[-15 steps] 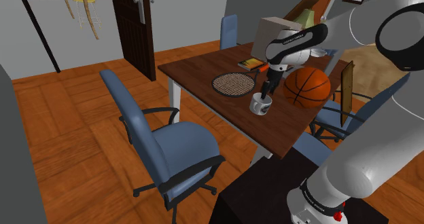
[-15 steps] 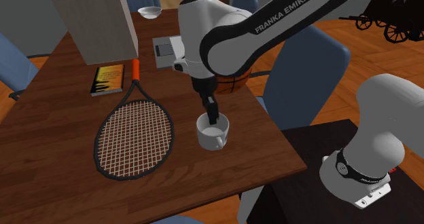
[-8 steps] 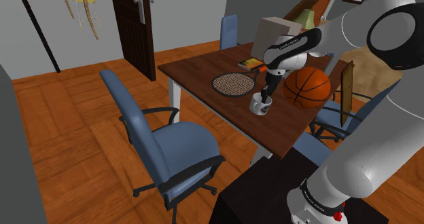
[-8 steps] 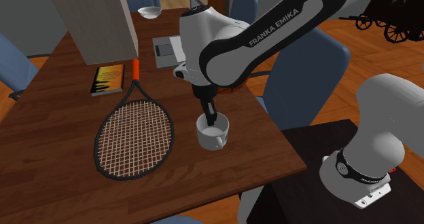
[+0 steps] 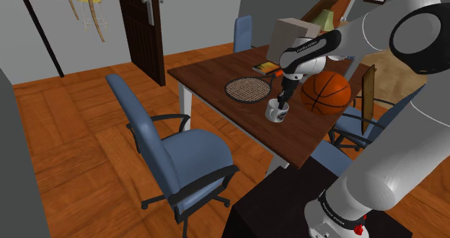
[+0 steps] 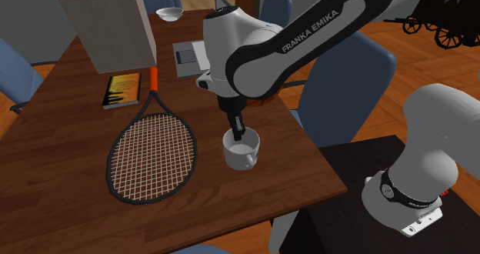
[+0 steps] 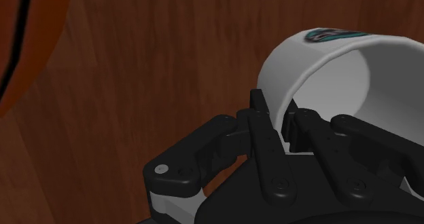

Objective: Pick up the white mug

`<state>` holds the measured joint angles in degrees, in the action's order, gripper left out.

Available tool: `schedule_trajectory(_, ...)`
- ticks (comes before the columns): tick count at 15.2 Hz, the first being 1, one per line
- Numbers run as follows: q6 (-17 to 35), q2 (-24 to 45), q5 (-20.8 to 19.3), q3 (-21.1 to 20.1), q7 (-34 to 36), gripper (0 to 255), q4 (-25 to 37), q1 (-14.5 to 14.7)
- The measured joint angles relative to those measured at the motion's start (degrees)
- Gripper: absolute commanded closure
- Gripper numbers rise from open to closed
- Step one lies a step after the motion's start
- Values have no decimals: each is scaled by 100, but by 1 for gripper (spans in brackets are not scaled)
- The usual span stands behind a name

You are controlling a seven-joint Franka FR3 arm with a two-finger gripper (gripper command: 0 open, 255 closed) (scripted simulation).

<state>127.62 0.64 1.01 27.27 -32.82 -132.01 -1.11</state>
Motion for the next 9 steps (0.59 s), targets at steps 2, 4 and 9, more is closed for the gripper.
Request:
schedule_trajectory(2,-99,-53,-31,-3,28,255,51,4)
schedule_trajectory(4,-234,-152,-87,-3,65,255,99,4)
schedule_trajectory(9,-612,-386,-210,-17,160,255,269,6)
